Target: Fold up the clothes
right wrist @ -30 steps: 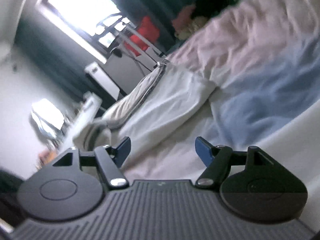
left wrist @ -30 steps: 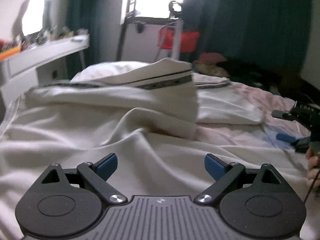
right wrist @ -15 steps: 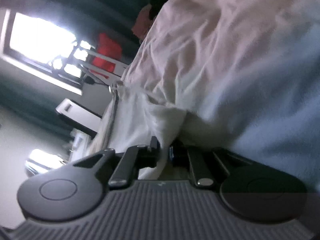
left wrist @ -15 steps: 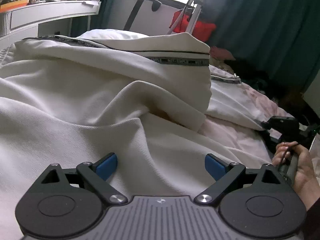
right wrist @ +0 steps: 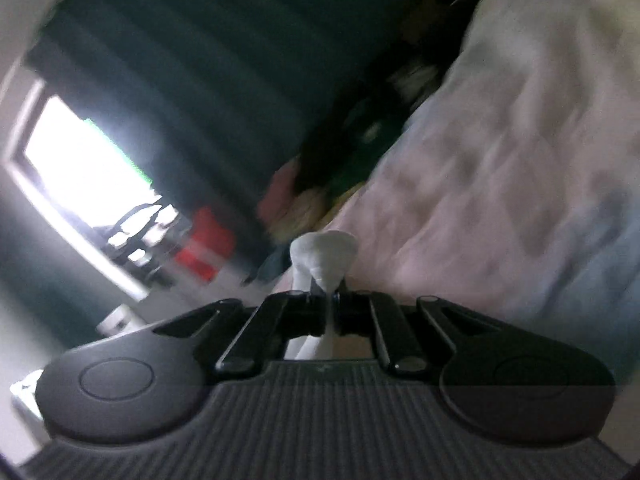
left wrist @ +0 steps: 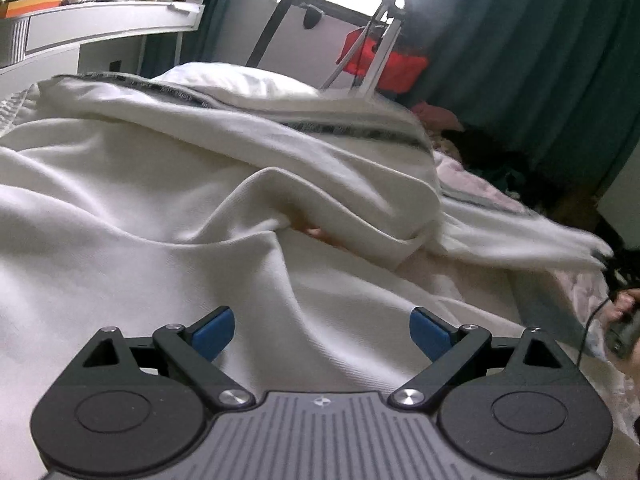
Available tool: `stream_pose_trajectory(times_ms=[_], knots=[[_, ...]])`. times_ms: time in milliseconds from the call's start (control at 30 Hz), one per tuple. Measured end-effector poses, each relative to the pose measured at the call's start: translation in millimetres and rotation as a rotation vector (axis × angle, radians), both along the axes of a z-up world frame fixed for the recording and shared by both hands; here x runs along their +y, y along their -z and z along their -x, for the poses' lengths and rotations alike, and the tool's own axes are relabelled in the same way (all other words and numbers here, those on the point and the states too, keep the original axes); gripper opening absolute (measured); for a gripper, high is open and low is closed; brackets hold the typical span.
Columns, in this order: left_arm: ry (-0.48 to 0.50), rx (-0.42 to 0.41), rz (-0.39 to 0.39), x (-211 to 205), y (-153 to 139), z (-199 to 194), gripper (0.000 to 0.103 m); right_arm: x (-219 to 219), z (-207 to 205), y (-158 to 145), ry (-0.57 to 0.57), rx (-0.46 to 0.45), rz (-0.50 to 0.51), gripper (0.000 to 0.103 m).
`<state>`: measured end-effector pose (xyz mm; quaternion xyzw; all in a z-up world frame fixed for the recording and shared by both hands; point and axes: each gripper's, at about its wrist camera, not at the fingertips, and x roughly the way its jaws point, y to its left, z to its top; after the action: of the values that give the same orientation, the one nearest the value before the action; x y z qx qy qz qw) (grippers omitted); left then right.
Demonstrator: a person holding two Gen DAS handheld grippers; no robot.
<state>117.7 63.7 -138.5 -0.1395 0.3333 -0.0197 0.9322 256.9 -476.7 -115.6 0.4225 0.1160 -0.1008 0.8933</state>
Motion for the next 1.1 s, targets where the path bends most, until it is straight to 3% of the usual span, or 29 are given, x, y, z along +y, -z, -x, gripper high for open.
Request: stream_pose_trajectory(times_ms=[67, 200, 367, 600, 833, 933, 1000, 1067, 1100], knots=[[0.011, -0.012, -0.007, -2, -3, 3, 0.095, -26, 16, -6, 0.068, 0.033, 0.063, 0.006], [0.045, -0.030, -0.053, -12, -7, 10, 0.094, -48, 33, 12, 0.083, 0.107, 0.101, 0.007], [0.084, -0.046, -0.051, -20, -10, 12, 0.093, -72, 53, 31, 0.100, 0.187, 0.152, 0.007], [0.058, -0.059, -0.081, -21, -15, 15, 0.093, -60, 46, 37, 0.098, 0.273, 0.314, 0.007], [0.062, -0.169, -0.166, -27, -33, 26, 0.093, -48, 40, 46, 0.092, 0.372, 0.474, 0.010], [0.070, -0.213, -0.194, -28, -40, 35, 0.094, -31, 49, 30, 0.085, 0.411, 0.514, 0.025], [0.076, -0.226, -0.189, -29, -45, 40, 0.094, -13, 62, 18, 0.076, 0.421, 0.549, 0.064], [0.076, -0.232, -0.191, -30, -50, 45, 0.094, 6, 77, 5, 0.063, 0.399, 0.581, 0.083], [0.073, -0.232, -0.194, -30, -53, 49, 0.095, 16, 85, -3, 0.048, 0.383, 0.592, 0.084]])
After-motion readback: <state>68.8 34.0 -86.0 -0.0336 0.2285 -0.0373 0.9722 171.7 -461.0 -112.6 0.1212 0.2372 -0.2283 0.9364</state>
